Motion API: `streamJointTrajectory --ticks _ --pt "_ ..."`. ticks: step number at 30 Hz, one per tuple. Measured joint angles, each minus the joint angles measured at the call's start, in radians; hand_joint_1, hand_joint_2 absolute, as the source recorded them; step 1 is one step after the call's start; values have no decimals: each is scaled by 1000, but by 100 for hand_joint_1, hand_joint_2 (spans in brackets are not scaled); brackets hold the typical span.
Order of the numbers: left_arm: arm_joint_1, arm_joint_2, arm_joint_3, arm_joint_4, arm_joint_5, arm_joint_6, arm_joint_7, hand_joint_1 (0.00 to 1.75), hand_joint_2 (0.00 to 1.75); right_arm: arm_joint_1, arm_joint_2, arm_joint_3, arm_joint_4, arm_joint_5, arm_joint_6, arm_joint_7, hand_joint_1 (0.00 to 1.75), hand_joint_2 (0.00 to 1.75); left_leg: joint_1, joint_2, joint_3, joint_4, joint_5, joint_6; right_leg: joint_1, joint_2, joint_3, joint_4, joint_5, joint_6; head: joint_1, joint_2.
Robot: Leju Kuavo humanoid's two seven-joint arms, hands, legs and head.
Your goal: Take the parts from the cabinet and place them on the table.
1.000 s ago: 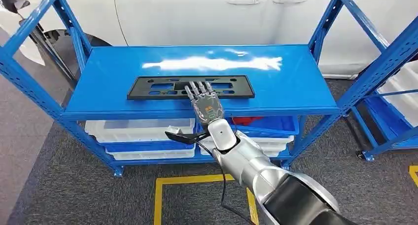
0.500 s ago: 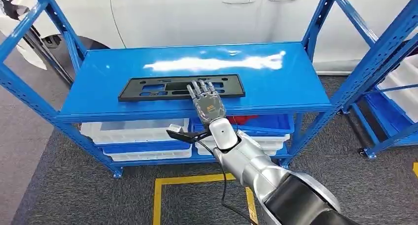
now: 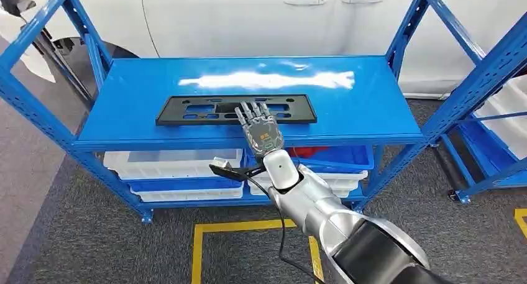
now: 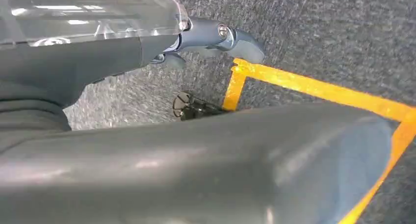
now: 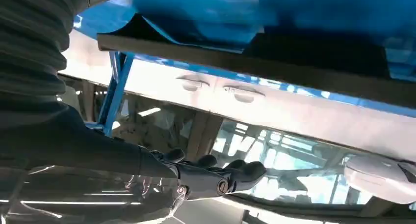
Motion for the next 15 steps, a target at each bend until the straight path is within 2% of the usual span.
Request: streamJointTrajectory --ticks 2,3,4,5,6,8,9,12,13,14,15 --pt "-1 0 0 0 0 1 0 0 0 3 0 0 0 0 0 0 0 175 -1 1 -2 0 0 3 -7 0 -78 169 -79 7 0 0" --pt "-1 1 1 0 0 1 0 0 0 7 -1 0 0 0 0 0 0 175 -1 1 -3 0 0 3 -9 0 -111 236 -98 10 0 0" --pt "0 1 1 0 0 1 0 0 0 10 -2 0 1 0 0 0 0 175 -1 1 -2 0 0 3 -11 0 -125 261 -96 11 0 0" --pt "0 1 1 0 1 -1 0 0 0 11 -3 0 1 0 0 0 0 175 -1 0 -2 1 0 3 -13 0 -114 233 -68 10 0 0" --pt "0 0 1 0 2 -3 1 0 0 10 -4 0 1 0 0 -2 0 175 -1 -1 -1 1 0 2 -14 0 -83 168 -28 8 0 0" --pt "-1 0 1 0 7 -8 0 0 0 7 -4 0 0 0 -2 -3 0 175 -1 -1 4 1 -2 -1 -12 0 11 -24 60 -3 0 0" --pt "-2 -2 1 0 7 -8 0 0 0 5 -4 0 0 0 -2 -3 0 175 -5 -1 2 1 -2 -6 -7 1 29 -57 48 -7 0 0" --pt "-2 -1 2 0 7 -10 -3 0 0 5 -5 0 0 0 -3 -3 0 175 -3 -1 0 -3 2 -24 -1 2 21 -61 52 -15 0 0" --pt "-3 -1 3 0 8 -10 -4 0 0 5 -5 0 0 0 -4 -3 0 175 -4 -1 3 -7 4 -32 -3 2 23 -69 57 -24 0 0" --pt "-3 0 4 0 8 -11 -6 0 0 4 -4 0 -2 0 -4 -3 0 175 -2 0 0 -6 -3 -36 -12 0 31 -81 64 -32 0 0" --pt "-2 -1 4 0 8 -11 -8 0 0 2 -4 0 -2 0 -5 -3 0 175 -2 0 -8 24 -27 -39 -11 -1 35 -86 66 -36 0 0"
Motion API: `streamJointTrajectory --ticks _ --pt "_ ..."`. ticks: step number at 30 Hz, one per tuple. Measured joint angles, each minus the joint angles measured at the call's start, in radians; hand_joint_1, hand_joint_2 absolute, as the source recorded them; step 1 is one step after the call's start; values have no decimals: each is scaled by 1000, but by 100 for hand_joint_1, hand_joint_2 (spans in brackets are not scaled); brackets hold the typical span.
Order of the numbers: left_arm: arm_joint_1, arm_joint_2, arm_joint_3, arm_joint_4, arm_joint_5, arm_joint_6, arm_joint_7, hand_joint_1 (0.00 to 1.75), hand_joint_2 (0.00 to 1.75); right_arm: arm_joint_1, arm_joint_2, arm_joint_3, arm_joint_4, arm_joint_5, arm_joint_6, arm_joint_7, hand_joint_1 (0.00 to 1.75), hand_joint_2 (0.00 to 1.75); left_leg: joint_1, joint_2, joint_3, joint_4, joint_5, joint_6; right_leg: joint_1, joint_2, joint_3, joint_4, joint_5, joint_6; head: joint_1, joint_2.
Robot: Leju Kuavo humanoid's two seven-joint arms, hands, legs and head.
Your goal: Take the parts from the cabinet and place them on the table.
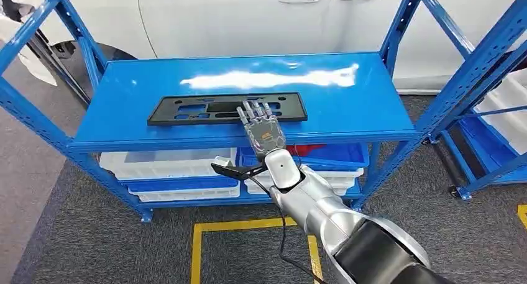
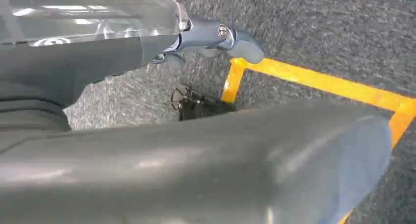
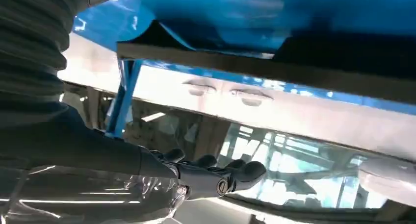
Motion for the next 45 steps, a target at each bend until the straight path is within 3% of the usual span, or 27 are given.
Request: streamJointTrajectory --ticks 3,4,5,6,8,9,10,13,15,18,19,20,21,23,24,28,30,31,33,34,35,36,37,39,40,43,45 --pt "0 0 1 0 1 -1 -2 0 0 3 0 0 0 0 -3 0 0 175 1 0 -108 238 -113 -10 6 -3 -1 1 -2 -8 0 0" --pt "2 0 1 0 1 0 -2 0 0 5 0 0 0 0 -5 0 0 175 1 0 -131 285 -121 -11 7 -2 -1 2 -2 -8 0 0" --pt "3 0 2 0 1 0 -2 0 0 8 0 0 0 0 -7 0 0 175 1 0 -127 277 -101 -11 8 -2 0 2 -3 -9 0 0" --pt "3 0 2 0 1 0 -3 0 0 8 1 0 0 0 -8 -1 0 175 1 0 -102 224 -65 -10 9 -2 1 4 -4 -9 0 0" --pt "2 2 3 0 2 0 -6 0 0 6 6 0 0 0 -14 -3 0 175 1 2 -10 42 24 -6 8 0 4 13 -11 -4 0 0" --pt "2 2 4 0 2 -1 -8 0 0 5 8 0 0 0 -14 -3 0 175 0 3 15 -5 17 -1 11 1 2 18 -16 1 0 0" --pt "3 2 5 0 3 -1 -11 0 0 4 11 0 0 0 -15 -5 0 175 -5 0 19 -23 13 8 16 2 -6 28 -18 5 1 0" --pt "6 2 8 0 8 -6 -18 0 0 5 17 0 0 0 -15 -12 0 175 -6 -2 13 -17 16 22 13 1 -8 23 -14 18 0 0" --pt "9 1 12 0 10 -10 -21 0 0 4 19 0 -2 0 -16 -12 0 175 2 0 16 -27 22 32 13 1 -19 48 -38 30 1 0" --pt "9 2 19 0 11 -13 -26 0 0 4 19 0 -3 0 -15 -13 0 175 2 0 12 -27 24 39 2 1 -125 276 -148 43 0 0" --pt "11 2 20 0 11 -14 -26 0 0 7 19 0 -3 0 -15 -14 0 175 2 0 11 -26 24 39 0 1 -153 330 -160 45 0 0" --pt "13 2 20 0 12 -14 -26 0 0 9 19 0 -3 0 -15 -14 0 175 2 0 12 -26 24 39 -2 1 -159 337 -150 47 0 0" --pt "14 2 21 0 13 -15 -27 0 0 9 19 0 -3 0 -15 -14 0 175 2 -1 12 -26 24 39 -4 1 -141 293 -112 46 0 0" --pt "15 2 21 0 13 -16 -29 0 0 7 21 0 -3 0 -15 -14 0 175 2 -2 17 -26 22 36 -4 0 -55 114 -19 38 0 0" --pt "15 2 22 0 13 -16 -29 0 0 5 22 0 -3 0 -15 -14 0 175 2 -2 17 -27 22 34 -2 1 -22 33 -4 32 0 0" --pt "17 2 23 0 13 -14 -31 0 0 5 25 0 -4 0 -15 -15 0 175 0 -2 15 -34 26 9 10 3 -19 22 -9 17 0 0" --pt "17 2 23 0 11 -12 -38 0 0 3 27 0 -6 0 -15 -15 0 175 2 1 13 -24 15 -2 0 0 -8 2 2 2 1 0" --pt "17 2 23 0 11 -11 -42 0 0 1 29 0 -6 0 -15 -15 0 175 1 0 -5 19 -18 -2 0 -1 -7 1 2 -4 0 0" --pt "16 2 24 0 13 -8 -42 0 0 2 30 0 -6 0 -15 -16 0 175 2 0 -75 171 -93 -6 3 -1 -6 1 1 -7 0 0" --pt "17 2 26 0 17 -8 -37 0 0 4 30 0 -5 0 -15 -17 0 175 2 0 -112 247 -120 -8 6 -1 -7 2 1 -8 0 0" --pt "18 2 27 0 23 -6 -31 0 0 6 30 0 -5 0 -15 -18 0 175 2 0 -130 282 -121 -8 8 -1 -7 2 1 -9 0 0" --pt "19 2 30 0 31 4 -19 0 0 8 30 0 -5 0 -15 -18 0 175 2 0 -123 266 -99 -6 9 0 -6 3 0 -10 0 0" --pt "19 2 34 0 34 17 -7 0 0 8 30 0 -5 0 -15 -18 0 175 2 0 -94 204 -58 -4 10 0 -4 5 -1 -10 0 0" --pt "16 2 42 0 37 16 3 0 0 7 30 0 -6 0 -15 -18 0 175 2 1 -5 20 33 2 10 2 0 12 -9 -4 0 0" --pt "16 2 45 0 40 10 8 0 0 6 30 0 -5 0 -15 -19 0 175 -3 1 16 -13 18 6 16 3 -3 17 -13 1 0 0" --pt "15 -1 49 0 45 -1 6 0 0 7 30 0 -5 0 -15 -21 0 175 -7 -1 11 -21 20 18 16 3 -11 18 -9 11 0 0" --pt "16 -11 51 0 42 10 -16 0 0 6 30 -1 -6 -1 -15 -21 0 175 1 0 15 -31 27 33 15 4 -11 26 -21 24 0 0"
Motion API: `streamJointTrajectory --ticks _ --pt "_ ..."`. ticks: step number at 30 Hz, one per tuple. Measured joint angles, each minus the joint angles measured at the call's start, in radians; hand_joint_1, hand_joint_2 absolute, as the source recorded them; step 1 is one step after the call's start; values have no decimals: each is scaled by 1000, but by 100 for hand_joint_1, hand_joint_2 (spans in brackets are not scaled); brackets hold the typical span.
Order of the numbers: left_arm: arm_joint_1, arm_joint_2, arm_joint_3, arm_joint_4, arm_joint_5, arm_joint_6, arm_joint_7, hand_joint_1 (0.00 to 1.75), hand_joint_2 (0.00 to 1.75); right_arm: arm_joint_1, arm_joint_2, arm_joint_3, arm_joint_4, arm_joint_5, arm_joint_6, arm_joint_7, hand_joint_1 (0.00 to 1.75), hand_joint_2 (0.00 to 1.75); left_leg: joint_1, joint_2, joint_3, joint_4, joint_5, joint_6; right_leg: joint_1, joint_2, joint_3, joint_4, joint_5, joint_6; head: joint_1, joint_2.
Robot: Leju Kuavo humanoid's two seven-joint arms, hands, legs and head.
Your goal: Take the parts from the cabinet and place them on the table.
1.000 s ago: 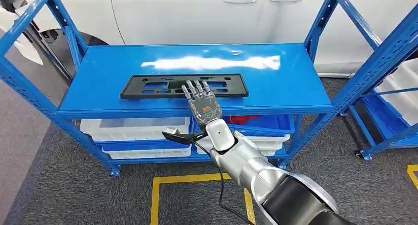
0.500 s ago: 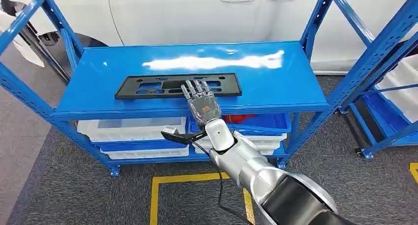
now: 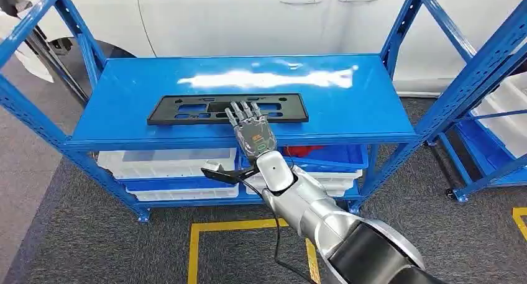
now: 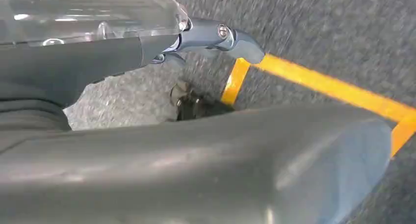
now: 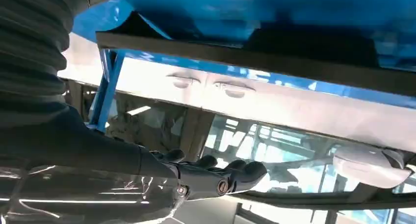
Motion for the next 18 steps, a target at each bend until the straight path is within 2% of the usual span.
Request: streamJointTrajectory --ticks 1,2,3,4,5,6,7,9,10,11,14,15,16,18 --pt "-1 0 0 0 -7 11 -15 0 0 -1 -1 -1 0 0 0 1 0 175 0 0 0 -1 1 5 0 -1 -14 32 -25 7 0 0" --pt "-2 -1 0 0 -13 23 -28 0 0 -1 -2 -2 0 0 0 2 0 175 0 0 -2 -1 1 7 -4 -1 -45 98 -64 12 0 0" --pt "-3 -2 0 0 -21 38 -37 0 0 1 -3 -3 0 -1 0 3 0 175 0 1 -3 -1 1 8 -7 -1 -86 187 -105 16 0 0" --pt "-4 -3 0 0 -25 51 -43 0 0 5 -5 -3 1 -1 0 3 0 175 0 1 -4 0 1 8 -10 -1 -126 270 -134 19 0 0" --pt "-4 -4 0 0 -30 55 -47 0 0 8 -7 -4 2 -1 0 3 0 175 0 1 -4 0 1 8 -11 -1 -150 316 -141 21 0 0" --pt "-4 -5 -1 0 -34 50 -48 0 0 10 -9 -7 3 -2 0 3 0 175 0 1 -4 0 1 8 -14 -1 -151 311 -124 22 0 0" --pt "-4 -7 -2 0 -36 35 -45 0 0 10 -11 -9 3 -2 0 3 0 175 0 0 -3 1 1 8 -15 -1 -129 261 -89 20 0 0" --pt "-7 -9 -3 0 -31 -8 -12 0 0 8 -13 -13 2 -2 0 0 0 175 0 -1 1 1 -1 6 -15 -1 -39 77 3 11 0 0" --pt "-7 -9 -3 0 -29 -32 2 0 0 6 -13 -15 2 -2 0 0 0 175 0 -1 0 0 -1 3 -13 -1 -4 -1 15 5 0 0" --pt "-8 -10 -3 0 -28 -50 10 0 0 5 -13 -15 2 -2 0 0 0 175 -7 -1 -3 5 -3 -4 -7 -1 -1 -10 14 3 0 0" --pt "-3 -10 -3 0 -17 -89 10 0 0 8 -14 -15 2 -2 0 0 0 175 -3 -1 -1 -5 2 -23 -2 1 -5 -10 16 -10 0 0" --pt "-3 -9 -2 0 -12 -92 6 0 0 7 -14 -15 1 -2 -1 -2 0 175 -2 -1 0 -5 -1 -29 -11 0 2 -22 23 -19 0 0" --pt "0 -8 -2 0 -10 -92 -1 0 0 6 -14 -15 1 -2 -1 -5 0 175 0 0 -8 16 -19 -32 -12 -2 6 -28 26 -23 0 0" --pt "2 -6 0 0 -9 -90 -11 0 0 7 -14 -15 0 0 -1 -10 0 175 0 0 -69 154 -97 -37 -11 -4 6 -28 25 -30 0 0"
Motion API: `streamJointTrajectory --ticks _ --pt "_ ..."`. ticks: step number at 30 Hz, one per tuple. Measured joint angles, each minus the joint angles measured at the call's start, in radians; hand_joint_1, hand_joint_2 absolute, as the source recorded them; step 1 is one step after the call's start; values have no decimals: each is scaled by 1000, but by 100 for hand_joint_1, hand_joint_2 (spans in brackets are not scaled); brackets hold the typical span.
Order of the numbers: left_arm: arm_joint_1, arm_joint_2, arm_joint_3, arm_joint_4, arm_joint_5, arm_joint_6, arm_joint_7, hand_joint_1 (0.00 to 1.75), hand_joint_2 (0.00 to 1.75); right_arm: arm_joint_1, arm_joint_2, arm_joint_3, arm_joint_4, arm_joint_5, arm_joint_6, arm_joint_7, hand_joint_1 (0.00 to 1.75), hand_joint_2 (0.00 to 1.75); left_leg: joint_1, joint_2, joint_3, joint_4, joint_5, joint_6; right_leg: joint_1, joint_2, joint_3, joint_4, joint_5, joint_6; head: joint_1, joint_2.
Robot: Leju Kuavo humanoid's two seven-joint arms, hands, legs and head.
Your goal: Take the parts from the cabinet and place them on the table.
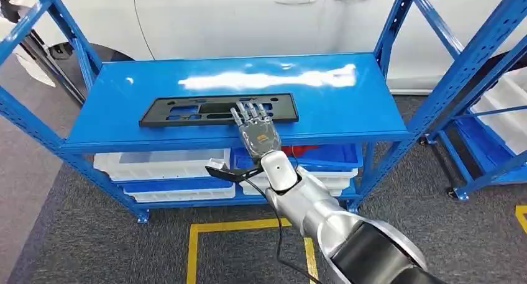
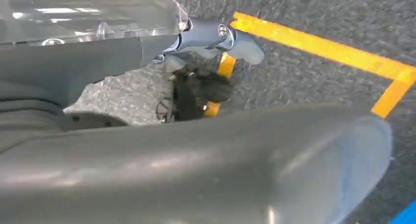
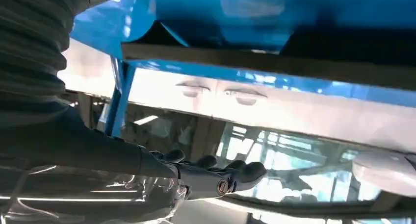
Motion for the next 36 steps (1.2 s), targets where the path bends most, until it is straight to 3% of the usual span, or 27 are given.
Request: streamJointTrajectory --ticks 1,2,3,4,6,7,8,11,13,14,16,17,18,19,20,22,23,26,28,29,32,33,34,35,36 --pt "1 0 0 0 -1 5 -6 0 0 3 0 0 0 0 0 0 0 175 0 0 -42 89 -35 -3 2 -1 0 0 -1 -2 0 0" --pt "4 1 0 0 -2 13 -11 0 0 5 0 0 0 0 1 -1 0 175 0 0 -73 151 -51 -5 4 -1 -1 1 -1 -2 0 0" --pt "7 3 0 0 -4 20 -15 0 0 7 0 0 0 1 1 -3 0 175 0 0 -79 161 -41 -5 5 -1 0 2 -1 -3 0 0" --pt "9 3 0 0 -7 30 -21 0 0 8 0 0 0 1 1 -3 0 175 0 0 -61 121 -9 -4 5 0 1 3 -2 -3 0 0" --pt "8 6 0 0 -11 39 -30 0 0 7 0 0 0 1 1 -3 0 175 0 1 24 -53 82 1 5 1 4 9 -7 1 0 0" --pt "8 6 0 0 -11 42 -32 0 0 7 1 0 0 1 1 -3 0 175 0 2 60 -132 102 5 5 1 4 12 -12 5 0 0" --pt "7 7 0 0 -11 47 -32 0 0 6 1 0 0 1 1 -3 0 175 -7 1 73 -152 89 10 14 2 -3 21 -14 11 0 0" --pt "8 7 0 0 -11 48 -34 0 0 8 2 0 0 1 1 -3 0 175 -9 -2 65 -145 91 26 10 1 -5 17 -11 22 0 0" --pt "9 4 0 0 -12 48 -35 0 0 6 2 0 0 1 0 -3 0 175 0 -1 69 -155 98 39 9 2 -9 35 -30 35 0 0" --pt "7 4 0 0 -12 48 -35 0 0 5 2 0 0 1 1 -3 0 175 0 0 67 -155 99 44 8 1 -31 80 -63 41 0 0" --pt "7 5 0 0 -12 48 -35 0 0 8 2 0 0 1 1 -3 0 175 -1 0 65 -155 98 46 0 1 -109 251 -144 49 0 0" --pt "8 6 0 0 -12 48 -35 0 0 11 2 0 0 1 1 -3 0 175 -1 0 65 -154 98 46 -2 1 -141 319 -164 52 0 0" --pt "9 6 0 0 -13 49 -35 0 0 14 1 0 1 1 1 -3 0 175 -1 0 65 -154 98 46 -4 1 -155 344 -159 53 0 0" --pt "8 6 0 0 -13 51 -35 0 0 14 1 0 1 1 1 -3 0 175 -1 0 65 -153 98 46 -5 1 -144 317 -134 53 0 0" --pt "8 6 0 0 -14 51 -35 0 0 13 1 0 1 1 1 -3 0 175 -1 -1 66 -152 98 46 -6 1 -110 245 -91 50 0 0" --pt "7 5 0 0 -16 51 -38 0 0 10 1 0 0 1 0 -3 0 175 -1 -2 70 -152 96 42 -4 1 -17 56 -6 39 0 0" --pt "6 5 0 0 -18 51 -40 0 0 7 1 0 0 1 0 -3 0 175 -5 -2 68 -152 96 37 1 2 -2 22 -21 35 0 0" --pt "6 5 0 0 -20 51 -47 0 0 8 0 -1 0 1 0 -3 0 175 -2 -1 68 -158 99 19 8 3 -7 21 -14 24 0 0" --pt "5 8 0 0 -21 51 -50 0 0 6 2 -1 -1 1 0 -3 0 175 -1 0 66 -149 89 9 -3 0 3 1 -3 9 0 0" --pt "5 8 0 0 -21 51 -51 0 0 4 3 -1 -1 1 0 -3 0 175 -2 0 52 -114 62 8 -3 -1 6 -2 -2 1 0 0" --pt "5 8 0 0 -22 49 -51 0 0 7 3 -1 0 1 0 -2 0 175 -1 0 -56 120 -45 2 3 -2 5 -1 -3 -5 0 0" --pt "6 8 0 0 -22 50 -51 0 0 8 3 -1 0 1 0 -2 0 175 -1 0 -75 159 -49 1 4 -2 5 0 -4 -5 0 0" --pt "8 8 0 0 -22 51 -51 0 0 10 3 -1 0 1 0 -2 0 175 -1 0 -70 148 -31 1 4 -2 6 1 -4 -6 0 0" --pt "8 8 0 0 -23 51 -51 0 0 10 3 -1 0 1 0 -2 0 175 -1 0 -46 98 3 2 5 -1 7 2 -6 -5 0 0" --pt "6 10 0 0 -23 51 -51 0 0 9 3 -1 0 1 0 -2 0 175 -1 0 -1 5 53 3 4 1 9 6 -9 -2 0 0"
